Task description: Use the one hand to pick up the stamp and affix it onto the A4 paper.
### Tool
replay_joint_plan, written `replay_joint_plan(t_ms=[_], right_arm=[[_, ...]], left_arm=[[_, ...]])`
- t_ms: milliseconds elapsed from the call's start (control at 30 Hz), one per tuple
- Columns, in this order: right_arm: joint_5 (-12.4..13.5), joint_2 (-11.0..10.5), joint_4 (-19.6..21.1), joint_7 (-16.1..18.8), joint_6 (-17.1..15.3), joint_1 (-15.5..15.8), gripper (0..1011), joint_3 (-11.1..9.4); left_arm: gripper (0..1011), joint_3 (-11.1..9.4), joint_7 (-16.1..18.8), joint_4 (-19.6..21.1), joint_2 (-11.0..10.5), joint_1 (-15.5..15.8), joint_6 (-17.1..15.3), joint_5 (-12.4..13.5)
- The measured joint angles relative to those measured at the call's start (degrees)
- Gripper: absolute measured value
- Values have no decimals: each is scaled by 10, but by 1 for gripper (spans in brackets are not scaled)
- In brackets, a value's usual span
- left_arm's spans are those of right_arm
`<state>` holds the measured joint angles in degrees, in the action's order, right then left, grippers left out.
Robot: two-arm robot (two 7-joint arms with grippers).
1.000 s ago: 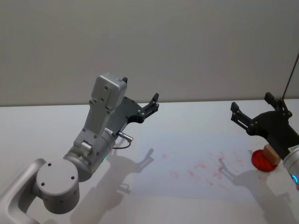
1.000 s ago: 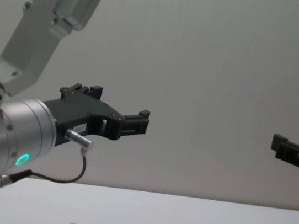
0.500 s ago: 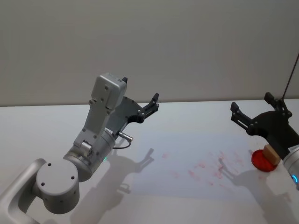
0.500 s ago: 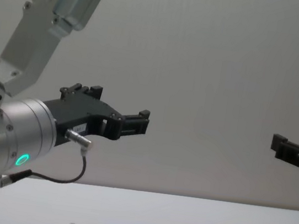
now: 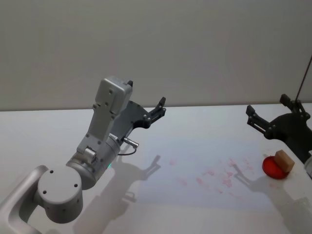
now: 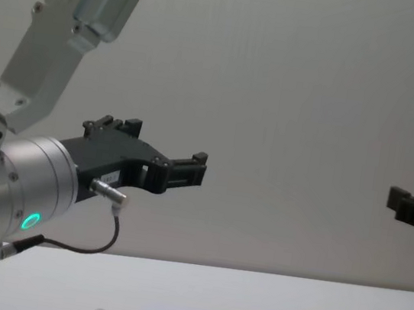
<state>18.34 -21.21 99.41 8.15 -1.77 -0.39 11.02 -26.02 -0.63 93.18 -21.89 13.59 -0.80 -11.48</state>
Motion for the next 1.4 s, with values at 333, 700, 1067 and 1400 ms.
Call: replay_joint_plan(t_ms=[333, 700, 1067, 1400], right_arm=[[10, -19, -24, 27, 5, -4, 1001, -16], [11, -35, -53, 45, 10, -3, 1001, -29], [4, -43, -82, 52, 13, 2, 1001, -34], [-4, -48, -106, 54, 7, 6, 1001, -37]], left_arm=[[1001, 0, 0, 0, 0, 0, 0, 0], [1001, 0, 0, 0, 0, 0, 0, 0], [1001, 0, 0, 0, 0, 0, 0, 0], [1001, 0, 0, 0, 0, 0, 0, 0]])
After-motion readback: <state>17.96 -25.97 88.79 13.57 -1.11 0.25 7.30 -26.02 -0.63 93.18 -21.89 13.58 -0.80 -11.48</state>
